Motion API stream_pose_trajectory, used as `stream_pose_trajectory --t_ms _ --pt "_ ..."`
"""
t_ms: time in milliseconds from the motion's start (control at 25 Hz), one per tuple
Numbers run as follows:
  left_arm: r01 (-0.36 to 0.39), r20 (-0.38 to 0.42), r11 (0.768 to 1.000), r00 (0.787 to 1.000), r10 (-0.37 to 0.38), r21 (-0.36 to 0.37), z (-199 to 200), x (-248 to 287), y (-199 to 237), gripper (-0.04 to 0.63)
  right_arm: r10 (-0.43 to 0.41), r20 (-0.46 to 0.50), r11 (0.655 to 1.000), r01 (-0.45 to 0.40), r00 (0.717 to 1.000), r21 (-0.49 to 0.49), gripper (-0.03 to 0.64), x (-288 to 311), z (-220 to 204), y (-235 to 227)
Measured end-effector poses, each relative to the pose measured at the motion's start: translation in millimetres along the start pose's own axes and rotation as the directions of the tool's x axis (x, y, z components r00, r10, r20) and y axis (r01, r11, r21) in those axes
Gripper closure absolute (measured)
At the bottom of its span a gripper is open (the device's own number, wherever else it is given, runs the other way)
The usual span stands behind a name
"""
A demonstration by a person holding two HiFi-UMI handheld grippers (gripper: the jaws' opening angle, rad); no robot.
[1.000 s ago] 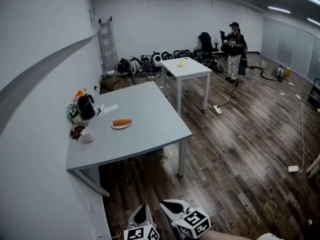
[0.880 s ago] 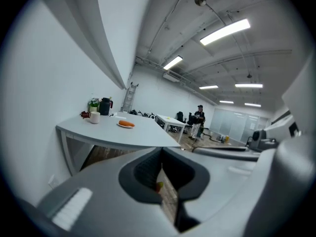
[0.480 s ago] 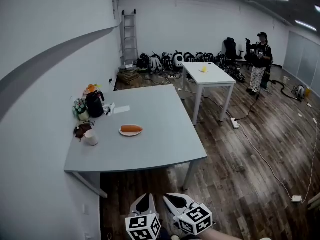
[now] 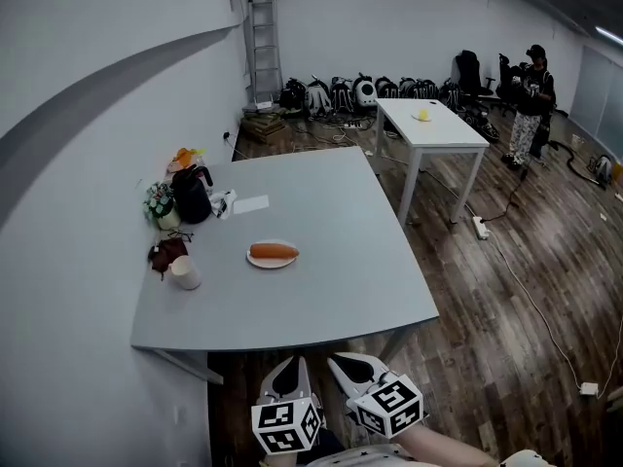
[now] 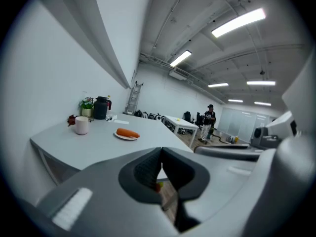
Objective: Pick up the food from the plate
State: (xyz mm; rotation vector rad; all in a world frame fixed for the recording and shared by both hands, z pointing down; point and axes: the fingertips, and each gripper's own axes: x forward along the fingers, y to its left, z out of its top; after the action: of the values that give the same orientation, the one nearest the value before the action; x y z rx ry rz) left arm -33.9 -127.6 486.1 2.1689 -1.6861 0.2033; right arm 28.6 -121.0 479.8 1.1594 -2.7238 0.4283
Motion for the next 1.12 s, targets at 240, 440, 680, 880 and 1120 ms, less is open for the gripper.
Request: stream_pose_trajectory --t_ms 240,440,680,880,1120 --pt "-0.002 -0.008 0.999 1.0 0.002 0.039 54.7 84.3 57.9 0.588 -0.018 -0.009 0.999 0.018 1.0 -0.037 0.617 107.1 46.5 -37.7" --pt "0.005 -0.026 0.998 1.0 -0.003 0.068 88.8 157.7 104.9 0.588 -0.038 -0.006 0.997 0.037 0.999 -0.071 0.617 196.5 77.6 -65.9" --pt "0.009 -0.065 0.997 0.998 -0.005 0.072 104.9 215.7 145.9 0.588 -0.095 -0.013 0.994 0.094 0.995 -0.055 0.617 265.3 94.7 -102.8" --pt "0.024 -0.098 0.998 0.995 -0.017 0.062 101.6 247.9 159.9 0.588 -0.113 -0.092 0.987 0.101 0.989 -0.122 0.617 300.2 84.7 -128.6" --pt "0.019 -0.143 0.999 0.99 -0.012 0.045 90.5 278.5 176.4 0.588 -0.086 -0.279 0.966 0.011 0.956 -0.26 0.617 345.4 55.6 -155.5"
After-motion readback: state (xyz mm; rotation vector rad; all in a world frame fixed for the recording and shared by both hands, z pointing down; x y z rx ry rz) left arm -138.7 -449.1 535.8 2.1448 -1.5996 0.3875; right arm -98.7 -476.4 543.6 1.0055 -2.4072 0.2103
